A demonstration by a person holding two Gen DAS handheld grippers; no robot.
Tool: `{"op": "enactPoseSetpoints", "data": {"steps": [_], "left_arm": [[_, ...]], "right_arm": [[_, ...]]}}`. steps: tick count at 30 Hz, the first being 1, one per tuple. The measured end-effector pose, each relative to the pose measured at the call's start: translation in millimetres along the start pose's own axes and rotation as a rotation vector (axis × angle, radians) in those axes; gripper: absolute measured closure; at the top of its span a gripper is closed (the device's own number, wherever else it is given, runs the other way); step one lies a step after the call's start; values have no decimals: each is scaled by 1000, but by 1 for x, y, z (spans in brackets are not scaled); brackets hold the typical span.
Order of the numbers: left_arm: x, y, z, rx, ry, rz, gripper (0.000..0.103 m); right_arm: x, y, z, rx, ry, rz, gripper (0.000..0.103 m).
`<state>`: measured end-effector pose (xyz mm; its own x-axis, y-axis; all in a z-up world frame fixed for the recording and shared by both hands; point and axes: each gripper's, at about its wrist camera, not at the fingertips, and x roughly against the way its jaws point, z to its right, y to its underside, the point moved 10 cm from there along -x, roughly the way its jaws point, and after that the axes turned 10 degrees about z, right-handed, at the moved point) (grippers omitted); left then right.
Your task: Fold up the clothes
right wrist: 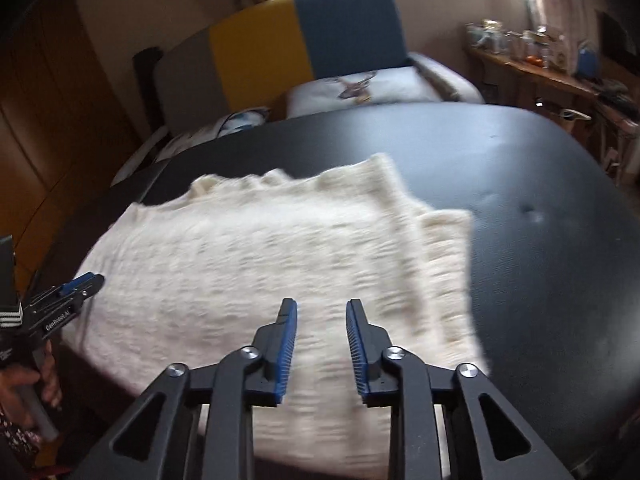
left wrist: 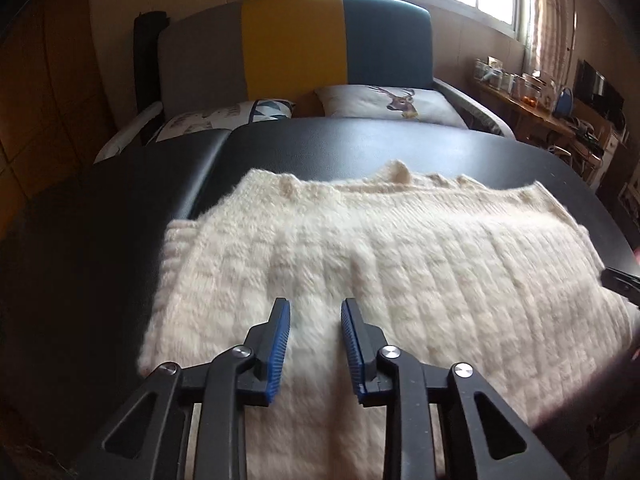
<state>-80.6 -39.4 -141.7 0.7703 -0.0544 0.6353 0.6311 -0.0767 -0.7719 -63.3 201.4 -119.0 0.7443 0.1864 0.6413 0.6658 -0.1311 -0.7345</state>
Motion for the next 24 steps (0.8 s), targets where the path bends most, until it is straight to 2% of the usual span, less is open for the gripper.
{"op": "enactPoseSetpoints", "data": {"steps": [2, 5, 10, 12, 14, 15, 21, 24], "left_arm": [[7, 8, 5, -20, -12, 0, 77], [6, 22, 9, -62, -44, -8, 76], [9, 24, 10, -64, -61, -14, 75], [12, 23, 10, -47, -56, -26, 75], [14, 21, 9, -24, -46, -38, 75], [16, 20, 9, -12, -39, -39, 75], [20, 12, 21, -10, -15, -36, 75], [25, 4, 35, -26, 13, -14, 75]], "right_arm": [[-7, 11, -10, 22, -4, -22, 71], [-17, 25, -11, 50, 36, -30, 66], [-13, 22, -13, 30, 33, -55, 63], [-4, 13, -10, -20, -10, -39, 55], [7, 8, 1, -60, -5, -15, 35], [13, 5, 8, -79, 3, -4, 32], [29, 3, 65, -183, 80, 5, 31], [32, 7, 89, -269, 81, 5, 31]]}}
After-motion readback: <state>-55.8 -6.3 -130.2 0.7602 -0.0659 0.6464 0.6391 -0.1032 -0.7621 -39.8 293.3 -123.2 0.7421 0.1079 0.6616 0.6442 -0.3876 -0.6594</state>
